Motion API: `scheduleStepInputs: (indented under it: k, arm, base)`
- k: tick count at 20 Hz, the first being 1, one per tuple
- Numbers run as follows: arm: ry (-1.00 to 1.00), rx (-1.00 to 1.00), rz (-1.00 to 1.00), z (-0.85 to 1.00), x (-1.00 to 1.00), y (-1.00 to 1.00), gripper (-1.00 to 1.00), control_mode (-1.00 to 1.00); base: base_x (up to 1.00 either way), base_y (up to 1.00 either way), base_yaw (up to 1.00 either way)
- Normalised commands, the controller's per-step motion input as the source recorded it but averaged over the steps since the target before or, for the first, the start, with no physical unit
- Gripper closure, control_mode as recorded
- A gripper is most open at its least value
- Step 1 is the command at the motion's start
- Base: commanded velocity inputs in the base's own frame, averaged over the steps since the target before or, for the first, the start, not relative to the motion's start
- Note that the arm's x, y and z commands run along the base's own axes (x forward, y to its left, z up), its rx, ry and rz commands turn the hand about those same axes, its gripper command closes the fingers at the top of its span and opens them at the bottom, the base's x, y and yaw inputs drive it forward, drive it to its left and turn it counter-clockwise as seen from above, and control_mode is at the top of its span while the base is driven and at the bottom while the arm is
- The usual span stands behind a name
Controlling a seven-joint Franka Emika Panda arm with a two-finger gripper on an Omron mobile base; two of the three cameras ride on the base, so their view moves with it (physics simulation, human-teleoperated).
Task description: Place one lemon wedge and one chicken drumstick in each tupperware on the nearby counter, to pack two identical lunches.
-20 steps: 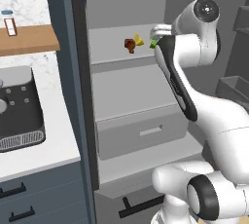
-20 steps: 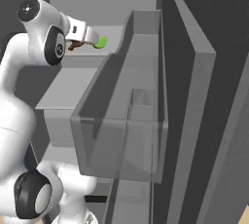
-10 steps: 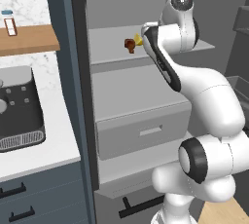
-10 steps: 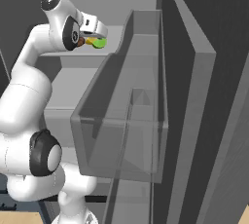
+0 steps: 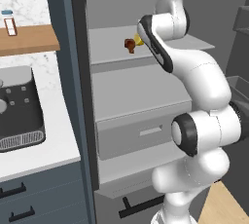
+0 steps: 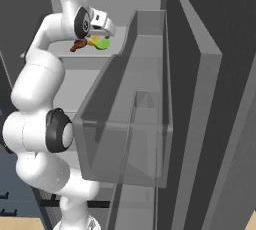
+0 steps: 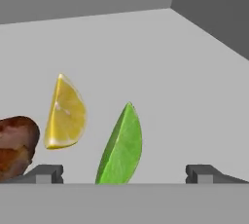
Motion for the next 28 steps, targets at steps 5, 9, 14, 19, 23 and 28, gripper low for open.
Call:
scheduleStepInputs:
  k: [5,9,14,19,23,28]
  arm:
    - [0.02,0.0,-0.01,-0.35,0.33,0.0,-1.0,-1.0]
    - [0.0,0.0,-0.01,-0.47,0.0,-0.02,-1.0,-1.0]
    - [0.02,0.02,-0.02,-0.33,0.1,-0.05,-1.0,-1.0]
    - [0.06,0.02,0.0,-0.18,0.08,-0.05,-1.0,-1.0]
    - [0.09,0.0,0.0,-0.04,0.16,0.0,1.0,-1.0]
    - [0.06,0.0,0.0,-0.02,0.1,0.0,1.0,-1.0]
  base:
    - [0.0,0.0,0.0]
    - [0.0,0.0,0.0]
    - [0.0,0.0,0.0]
    - [0.0,0.0,0.0]
    - [0.0,0.0,0.0]
    - [0.0,0.0,0.0]
